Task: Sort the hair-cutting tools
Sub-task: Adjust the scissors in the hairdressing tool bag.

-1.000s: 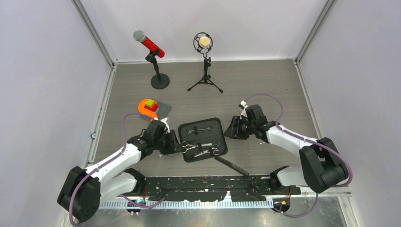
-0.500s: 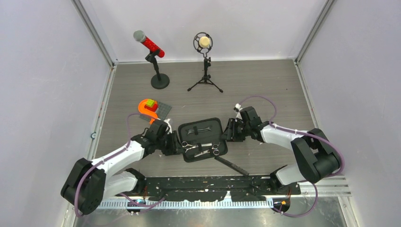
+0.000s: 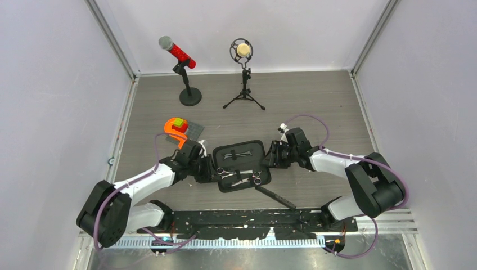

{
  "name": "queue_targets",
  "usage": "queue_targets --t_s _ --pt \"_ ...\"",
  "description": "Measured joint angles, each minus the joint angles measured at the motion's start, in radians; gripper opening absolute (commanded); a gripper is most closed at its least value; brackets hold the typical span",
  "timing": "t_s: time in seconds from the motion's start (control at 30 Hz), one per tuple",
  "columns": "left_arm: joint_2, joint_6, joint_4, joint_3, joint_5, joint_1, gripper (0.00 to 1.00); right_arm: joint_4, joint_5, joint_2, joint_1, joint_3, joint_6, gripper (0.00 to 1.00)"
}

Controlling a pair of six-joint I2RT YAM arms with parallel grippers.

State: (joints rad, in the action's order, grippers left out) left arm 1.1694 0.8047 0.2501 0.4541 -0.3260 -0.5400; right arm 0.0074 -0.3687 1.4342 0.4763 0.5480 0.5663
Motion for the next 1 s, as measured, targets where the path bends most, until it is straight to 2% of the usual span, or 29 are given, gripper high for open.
queue_targets --t_s 0.07,0.13,0.17,0.2,0.23,0.3,0.37,0.47,0.57,0.63,0.73,0.8,0.9,1.0 --pt "0.009 0.000 -0.005 0.012 0.000 -0.003 0.27 0.013 -0.003 0.000 0.001 -0.005 0.006 0.05" --pt "0.010 0.001 -0.011 0.023 0.001 -0.005 0.27 0.023 -0.006 -0.001 0.001 -0.009 0.014 0.23" --pt "0.010 0.001 -0.014 0.028 0.002 -0.006 0.26 0.021 -0.005 -0.004 0.001 -0.009 0.018 0.41" --pt "0.008 0.001 -0.017 0.032 0.003 -0.007 0.26 0.012 -0.004 -0.013 0.000 -0.010 0.021 0.49" --pt "0.004 0.001 -0.020 0.032 0.006 -0.008 0.26 -0.013 -0.006 -0.035 -0.004 -0.010 0.029 0.61" --pt "-0.005 0.002 -0.023 0.032 0.013 -0.008 0.26 -0.058 -0.015 -0.108 -0.019 -0.008 0.041 0.70" --pt "-0.011 0.003 -0.028 0.032 0.018 -0.008 0.26 -0.114 -0.021 -0.209 -0.045 0.015 0.050 0.73" --pt "-0.012 0.004 -0.032 0.032 0.023 -0.008 0.26 -0.174 -0.013 -0.316 -0.082 0.101 0.047 0.68" --pt "-0.035 0.004 -0.023 0.032 0.043 -0.008 0.27 -0.174 -0.011 -0.351 -0.091 0.150 0.046 0.62" --pt "-0.077 0.002 -0.003 0.032 0.066 -0.008 0.27 -0.171 -0.013 -0.351 -0.086 0.140 0.049 0.52" --pt "-0.149 -0.006 0.031 0.032 0.109 -0.007 0.27 -0.170 -0.016 -0.337 -0.072 0.084 0.064 0.21" --pt "-0.177 -0.015 0.051 0.032 0.127 -0.004 0.27 -0.177 -0.019 -0.328 -0.064 0.045 0.078 0.11" --pt "-0.183 -0.031 0.075 0.029 0.143 0.001 0.27 -0.188 -0.023 -0.317 -0.058 0.026 0.086 0.06" --pt "-0.180 -0.040 0.089 0.015 0.143 0.008 0.27 -0.185 -0.023 -0.314 -0.053 0.025 0.088 0.06"
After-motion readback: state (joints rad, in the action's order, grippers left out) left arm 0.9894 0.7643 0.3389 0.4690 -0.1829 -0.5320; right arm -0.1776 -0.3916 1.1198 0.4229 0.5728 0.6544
